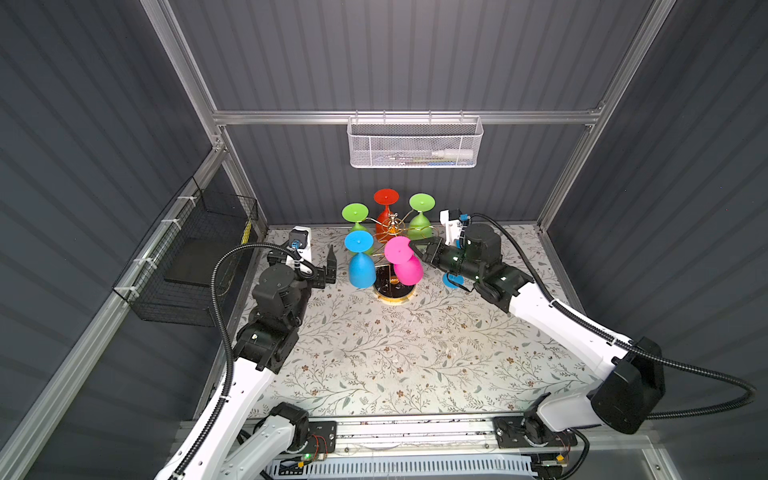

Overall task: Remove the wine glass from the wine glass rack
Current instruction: 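Lift the pink glass by its foot up off the rack arm with the right gripper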

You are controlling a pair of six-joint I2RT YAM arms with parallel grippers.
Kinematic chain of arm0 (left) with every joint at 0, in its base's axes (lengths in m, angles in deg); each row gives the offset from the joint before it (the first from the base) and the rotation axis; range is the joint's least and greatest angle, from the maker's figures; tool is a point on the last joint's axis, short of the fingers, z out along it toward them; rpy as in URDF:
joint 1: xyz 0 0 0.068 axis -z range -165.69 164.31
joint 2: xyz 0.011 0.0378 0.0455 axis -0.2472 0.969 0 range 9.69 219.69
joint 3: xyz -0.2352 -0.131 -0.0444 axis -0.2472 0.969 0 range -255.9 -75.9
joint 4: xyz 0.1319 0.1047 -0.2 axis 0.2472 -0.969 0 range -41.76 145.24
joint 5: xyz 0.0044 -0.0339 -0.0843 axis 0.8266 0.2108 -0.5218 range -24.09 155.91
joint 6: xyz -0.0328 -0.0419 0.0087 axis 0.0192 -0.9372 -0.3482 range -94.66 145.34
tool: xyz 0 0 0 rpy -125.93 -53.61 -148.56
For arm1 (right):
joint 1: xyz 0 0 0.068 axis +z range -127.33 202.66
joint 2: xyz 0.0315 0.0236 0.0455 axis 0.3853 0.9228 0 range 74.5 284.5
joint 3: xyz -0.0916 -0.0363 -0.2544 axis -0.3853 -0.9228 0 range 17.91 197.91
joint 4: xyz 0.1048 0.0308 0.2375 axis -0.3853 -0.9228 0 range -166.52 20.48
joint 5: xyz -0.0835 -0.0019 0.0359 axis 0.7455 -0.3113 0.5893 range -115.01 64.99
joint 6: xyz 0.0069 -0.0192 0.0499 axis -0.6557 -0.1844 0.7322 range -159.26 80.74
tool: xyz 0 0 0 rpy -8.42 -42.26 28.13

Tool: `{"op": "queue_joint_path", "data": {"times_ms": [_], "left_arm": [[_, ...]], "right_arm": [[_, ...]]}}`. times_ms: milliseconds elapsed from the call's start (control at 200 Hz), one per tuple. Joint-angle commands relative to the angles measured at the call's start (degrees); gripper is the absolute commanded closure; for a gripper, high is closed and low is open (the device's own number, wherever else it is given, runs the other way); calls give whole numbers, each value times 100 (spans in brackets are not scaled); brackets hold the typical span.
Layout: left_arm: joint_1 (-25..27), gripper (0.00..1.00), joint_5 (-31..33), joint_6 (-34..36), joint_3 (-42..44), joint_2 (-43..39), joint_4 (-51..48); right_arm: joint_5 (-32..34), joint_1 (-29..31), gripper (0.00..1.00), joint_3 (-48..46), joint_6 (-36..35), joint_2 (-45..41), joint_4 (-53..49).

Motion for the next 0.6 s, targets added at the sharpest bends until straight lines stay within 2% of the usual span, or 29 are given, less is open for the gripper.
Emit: {"op": "queue_joint_path", "data": {"times_ms": [0, 80, 100, 240, 595], "left_arm": [[-33, 0, -45, -32, 8, -88, 34], [-33, 1, -33, -32, 13, -104, 34], [-33, 0, -40, -32, 12, -98, 39], [-33, 0, -28, -23, 12, -113, 43], [-33, 0, 7, -10, 46, -179, 69]], "right_arm": [[-204, -38, 98, -78, 194, -74, 283], [-202, -61, 100, -111, 334, -85, 438], [-417, -67, 100, -134, 384, -91, 483], [-599, -119, 100, -256, 755, -143, 897], [-503, -174, 100, -123, 898, -179, 1034]]}}
